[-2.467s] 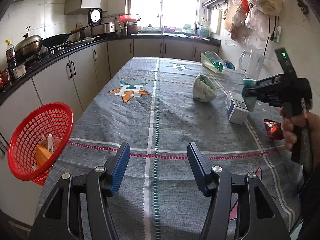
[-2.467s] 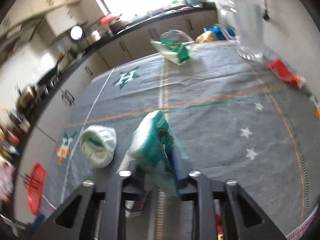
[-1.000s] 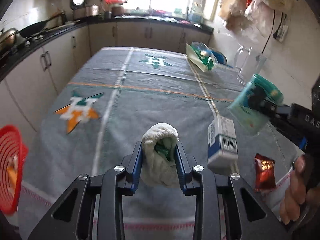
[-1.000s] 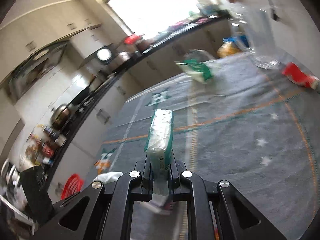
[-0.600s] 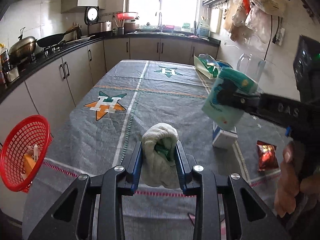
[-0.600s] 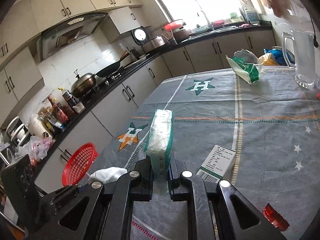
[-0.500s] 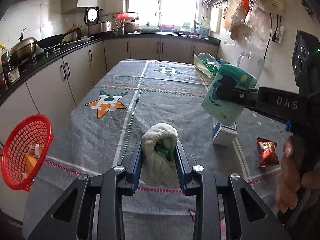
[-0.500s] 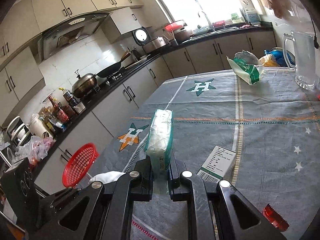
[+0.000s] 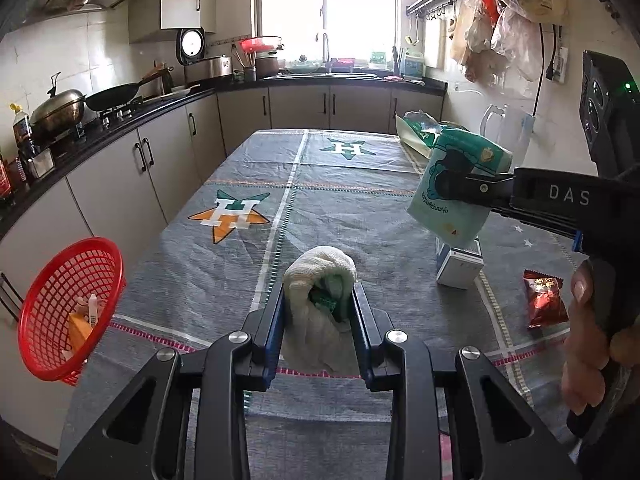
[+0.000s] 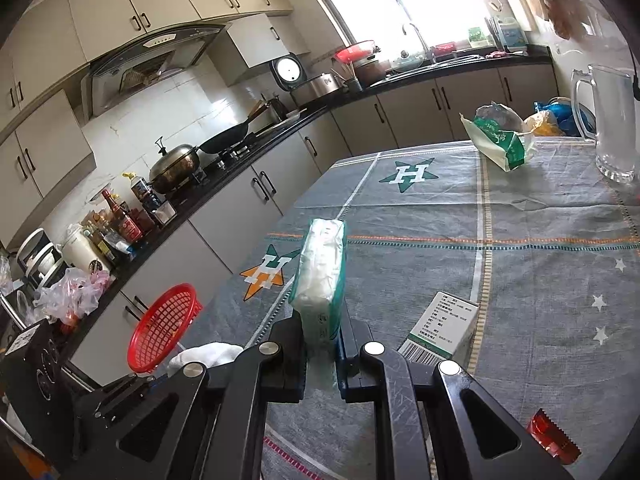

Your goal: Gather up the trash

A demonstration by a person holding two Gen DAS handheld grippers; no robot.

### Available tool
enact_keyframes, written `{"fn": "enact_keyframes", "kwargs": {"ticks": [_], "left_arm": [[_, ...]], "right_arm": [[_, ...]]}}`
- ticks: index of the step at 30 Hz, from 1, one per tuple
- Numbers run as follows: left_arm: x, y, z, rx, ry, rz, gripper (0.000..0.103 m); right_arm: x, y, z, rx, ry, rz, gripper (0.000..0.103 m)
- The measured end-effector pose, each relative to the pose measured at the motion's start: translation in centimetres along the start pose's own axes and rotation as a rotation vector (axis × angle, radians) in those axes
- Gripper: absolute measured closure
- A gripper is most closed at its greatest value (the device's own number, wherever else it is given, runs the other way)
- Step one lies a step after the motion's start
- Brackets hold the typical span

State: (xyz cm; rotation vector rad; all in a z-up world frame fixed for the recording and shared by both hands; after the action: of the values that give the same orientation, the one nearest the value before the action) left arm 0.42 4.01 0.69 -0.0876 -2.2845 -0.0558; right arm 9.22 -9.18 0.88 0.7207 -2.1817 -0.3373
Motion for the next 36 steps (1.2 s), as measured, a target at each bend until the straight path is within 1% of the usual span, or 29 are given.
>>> {"fn": "enact_keyframes", "kwargs": {"ticks": [12, 17, 27, 29, 32, 36], "left_arm": [[0.6, 0.5, 0.0, 0.004, -0.013, -0.014, 0.073], [1.0, 1.2, 0.0, 0.015, -0.027, -0.033, 0.073], [2.6, 4.1, 0.1, 0.064, -0.059, -0.061, 0.073], [3.0, 4.9, 0.1, 0.077, -0.068, -0.068, 0.073], [3.6, 6.2, 0.1, 0.099, -0.079, -0.071, 0.073], [4.5, 8.3, 0.2, 0.140, -0.094, -0.074, 0.073]], "right_arm": [[0.0, 0.7, 0.2, 0.025, 0.006, -0.006, 0.090], [-0.1, 1.5, 0.4, 0.052, 0.009, -0.014, 0.090], [-1.0, 3.6, 1.2, 0.116, 0.039, -0.030, 0.090], [-1.3, 4.0, 1.5, 0.107, 0.053, -0.048, 0.090], [-1.3, 4.7, 1.9, 0.098, 0.064, -0.052, 0.090], [-1.5, 6.2, 2.8, 0.082, 0.085, -0.087, 0.090]]}}
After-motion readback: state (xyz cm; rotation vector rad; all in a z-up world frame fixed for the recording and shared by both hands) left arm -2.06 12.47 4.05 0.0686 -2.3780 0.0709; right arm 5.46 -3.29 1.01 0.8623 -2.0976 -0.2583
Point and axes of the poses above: each gripper's, at about its wrist camera, not at the fingertips, and x roughly against the way its jaws point, y to its left, z to its underside, the point moved 7 cm from there along -x, roughly the way its jaws point, and after that the axes turned 11 degrees about y, right-handed, at the moved point
